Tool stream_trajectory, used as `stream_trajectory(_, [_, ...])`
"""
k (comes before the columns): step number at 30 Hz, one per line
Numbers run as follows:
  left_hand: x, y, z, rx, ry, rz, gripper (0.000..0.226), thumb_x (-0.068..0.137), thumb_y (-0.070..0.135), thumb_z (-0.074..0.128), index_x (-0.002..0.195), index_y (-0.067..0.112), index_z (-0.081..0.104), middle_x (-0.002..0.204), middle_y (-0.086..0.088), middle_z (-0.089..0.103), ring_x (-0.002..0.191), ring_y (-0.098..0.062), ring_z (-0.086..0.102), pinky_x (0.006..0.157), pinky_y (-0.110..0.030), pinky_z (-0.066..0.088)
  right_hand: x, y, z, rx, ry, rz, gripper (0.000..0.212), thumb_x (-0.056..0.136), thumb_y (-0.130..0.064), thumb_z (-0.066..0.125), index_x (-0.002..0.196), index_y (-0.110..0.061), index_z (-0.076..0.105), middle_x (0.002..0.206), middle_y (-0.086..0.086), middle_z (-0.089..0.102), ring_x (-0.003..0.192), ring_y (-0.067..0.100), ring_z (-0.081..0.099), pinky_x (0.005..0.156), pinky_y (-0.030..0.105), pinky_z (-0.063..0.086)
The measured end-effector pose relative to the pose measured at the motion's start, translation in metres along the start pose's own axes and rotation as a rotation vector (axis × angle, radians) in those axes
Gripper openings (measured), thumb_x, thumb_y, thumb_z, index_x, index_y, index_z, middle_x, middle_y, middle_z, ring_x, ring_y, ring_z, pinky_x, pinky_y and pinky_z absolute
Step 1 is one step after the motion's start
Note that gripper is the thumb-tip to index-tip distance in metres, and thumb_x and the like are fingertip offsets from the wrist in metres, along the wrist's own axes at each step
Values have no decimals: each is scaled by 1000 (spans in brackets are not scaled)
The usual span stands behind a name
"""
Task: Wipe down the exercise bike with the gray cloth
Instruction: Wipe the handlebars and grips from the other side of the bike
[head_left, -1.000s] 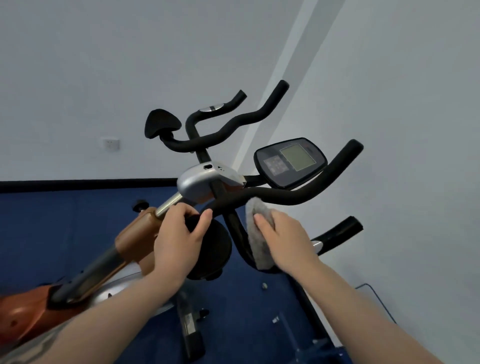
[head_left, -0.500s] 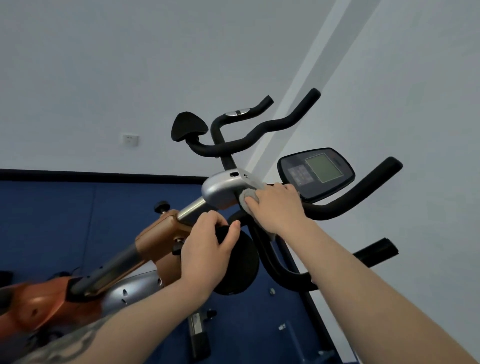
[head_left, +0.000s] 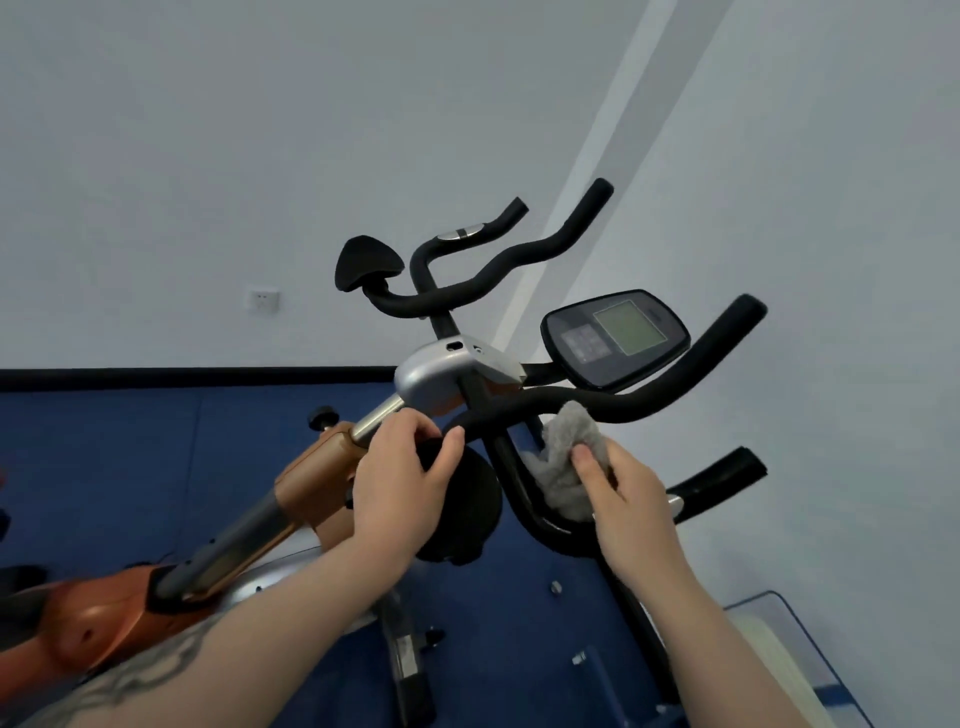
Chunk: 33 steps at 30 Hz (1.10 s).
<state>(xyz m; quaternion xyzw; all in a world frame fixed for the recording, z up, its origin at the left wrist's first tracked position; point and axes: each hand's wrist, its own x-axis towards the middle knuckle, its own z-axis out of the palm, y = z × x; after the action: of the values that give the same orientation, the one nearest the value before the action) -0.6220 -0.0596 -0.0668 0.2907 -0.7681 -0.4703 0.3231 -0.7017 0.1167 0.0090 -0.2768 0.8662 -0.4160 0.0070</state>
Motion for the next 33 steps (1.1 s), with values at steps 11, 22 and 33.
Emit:
stream_trajectory(11, [-72,79,-24,-310,-245,208,36,89,57,46,109,39,69,119,24,62,123,0,51,108,-37,39,-58,-27,-13,662,-27,45,10,90,-35,66,96,-28,63,88,-12,69,83,2,66,67,13,50])
stream_trajectory(22, [-121,68,-61,-390,-386,17,22,83,43,64,87,25,76,91,8,73,90,-6,67,82,-25,54,-105,-24,-4,835,-223,232,44,71,-46,71,106,-20,62,96,-2,72,91,14,70,69,21,54])
stream_trajectory(33, [-88,48,-129,-117,-646,143,17,92,24,63,77,20,58,76,26,58,67,9,54,61,-3,40,-141,-37,21,480,78,132,29,88,-18,69,106,-40,64,103,-11,66,97,1,63,81,19,52])
